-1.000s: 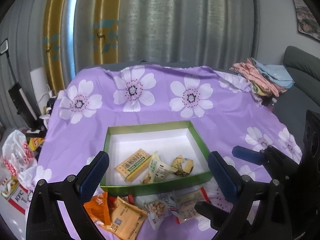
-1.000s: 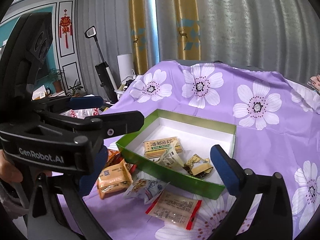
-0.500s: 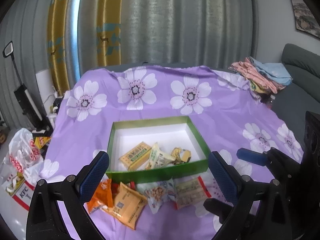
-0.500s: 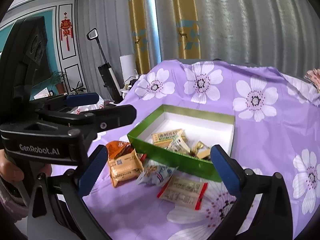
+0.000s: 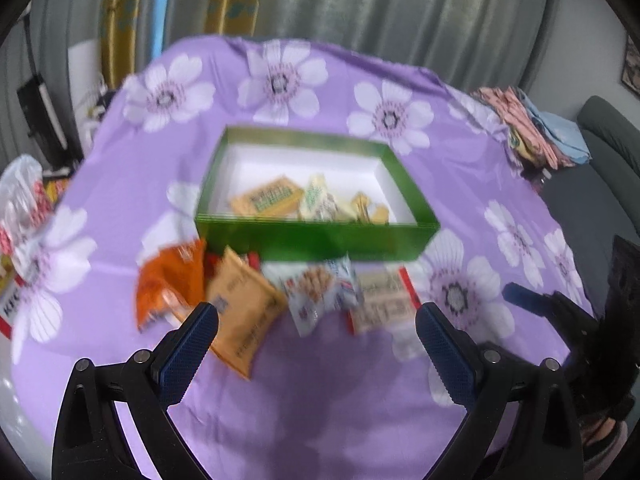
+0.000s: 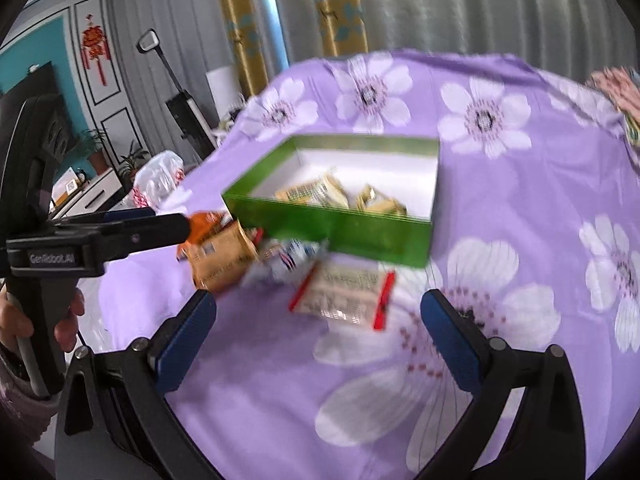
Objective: Organize snacks
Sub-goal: 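Move the right gripper toward the red-edged white snack packet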
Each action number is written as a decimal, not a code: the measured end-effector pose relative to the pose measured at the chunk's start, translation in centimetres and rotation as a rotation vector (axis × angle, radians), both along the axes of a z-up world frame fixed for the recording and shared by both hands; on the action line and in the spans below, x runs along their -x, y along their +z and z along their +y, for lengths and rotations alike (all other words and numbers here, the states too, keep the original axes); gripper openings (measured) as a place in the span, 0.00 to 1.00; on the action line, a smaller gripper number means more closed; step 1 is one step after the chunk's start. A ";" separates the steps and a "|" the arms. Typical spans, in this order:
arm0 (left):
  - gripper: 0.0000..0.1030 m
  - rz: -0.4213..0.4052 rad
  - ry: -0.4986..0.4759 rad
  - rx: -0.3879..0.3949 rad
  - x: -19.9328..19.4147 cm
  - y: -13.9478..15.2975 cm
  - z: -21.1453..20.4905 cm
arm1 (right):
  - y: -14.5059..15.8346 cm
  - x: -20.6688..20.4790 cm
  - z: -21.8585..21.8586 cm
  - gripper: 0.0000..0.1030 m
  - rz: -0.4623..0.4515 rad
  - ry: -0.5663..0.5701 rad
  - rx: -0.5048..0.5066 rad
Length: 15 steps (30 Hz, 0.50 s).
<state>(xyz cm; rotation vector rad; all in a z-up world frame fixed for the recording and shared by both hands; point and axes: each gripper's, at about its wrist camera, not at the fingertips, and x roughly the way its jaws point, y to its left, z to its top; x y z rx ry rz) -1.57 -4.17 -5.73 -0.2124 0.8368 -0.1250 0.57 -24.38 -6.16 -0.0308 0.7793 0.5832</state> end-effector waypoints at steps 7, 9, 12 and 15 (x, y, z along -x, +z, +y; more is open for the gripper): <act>0.96 0.102 -0.071 0.124 0.0 -3.4 -1.3 | -2.4 -0.1 0.4 1.00 0.029 0.022 0.069; 0.96 0.127 -0.090 0.167 -0.4 -4.1 -1.7 | -3.0 -0.3 0.4 0.99 0.036 0.035 0.073; 0.96 0.155 -0.097 0.208 -1.2 -4.9 -2.0 | -3.8 -0.6 0.1 0.94 0.059 0.038 0.053; 0.96 0.176 -0.097 0.238 -2.2 -5.7 -2.2 | -4.7 -1.3 -0.5 0.90 0.096 0.028 0.035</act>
